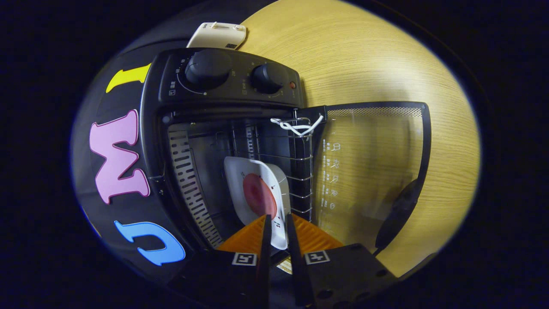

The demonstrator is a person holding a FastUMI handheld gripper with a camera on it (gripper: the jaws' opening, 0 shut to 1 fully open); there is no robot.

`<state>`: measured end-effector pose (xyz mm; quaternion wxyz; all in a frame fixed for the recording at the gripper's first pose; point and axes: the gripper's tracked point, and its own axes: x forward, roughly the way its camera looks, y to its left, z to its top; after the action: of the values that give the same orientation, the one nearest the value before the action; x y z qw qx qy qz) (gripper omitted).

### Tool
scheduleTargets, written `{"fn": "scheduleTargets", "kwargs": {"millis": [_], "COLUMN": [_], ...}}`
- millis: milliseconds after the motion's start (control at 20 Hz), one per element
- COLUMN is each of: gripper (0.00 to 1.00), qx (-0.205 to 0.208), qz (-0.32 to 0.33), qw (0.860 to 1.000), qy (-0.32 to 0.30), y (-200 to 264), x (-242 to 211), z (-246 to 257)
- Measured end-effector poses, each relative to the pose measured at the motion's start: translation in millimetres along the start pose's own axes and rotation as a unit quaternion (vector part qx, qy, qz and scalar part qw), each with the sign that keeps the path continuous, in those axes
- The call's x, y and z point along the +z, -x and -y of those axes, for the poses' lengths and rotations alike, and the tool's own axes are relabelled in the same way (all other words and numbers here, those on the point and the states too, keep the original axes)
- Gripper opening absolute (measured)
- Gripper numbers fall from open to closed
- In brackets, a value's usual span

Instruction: Open the toaster oven, put the food inside, and close the toaster oven door.

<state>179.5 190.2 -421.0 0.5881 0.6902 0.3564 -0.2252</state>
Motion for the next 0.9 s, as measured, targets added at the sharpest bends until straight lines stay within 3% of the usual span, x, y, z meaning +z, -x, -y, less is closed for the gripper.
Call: {"fn": "scheduleTargets", "kwargs": {"millis": [150, 200, 250, 450, 600, 800, 900], "gripper": [0.68, 0.94, 0.99, 0.98, 0.99, 0.99, 0.99], "qx": [-0.009, -0.019, -0.031, -0.074, -0.069, -0.085, -0.088], "qz": [-0.028, -0.042, -0.059, -0.120, -0.162, -0.182, -0.188], "qw": [0.999, 0.999, 0.997, 0.985, 0.965, 0.917, 0.880], "qy": [0.015, 0.019, 0.028, 0.100, 0.193, 0.346, 0.427], "y": [14, 17, 30, 74, 112, 147, 162], "x": [-11, -14, -23, -44, -58, -60, -60], "z": [5, 9, 15, 38, 48, 79, 94]}}
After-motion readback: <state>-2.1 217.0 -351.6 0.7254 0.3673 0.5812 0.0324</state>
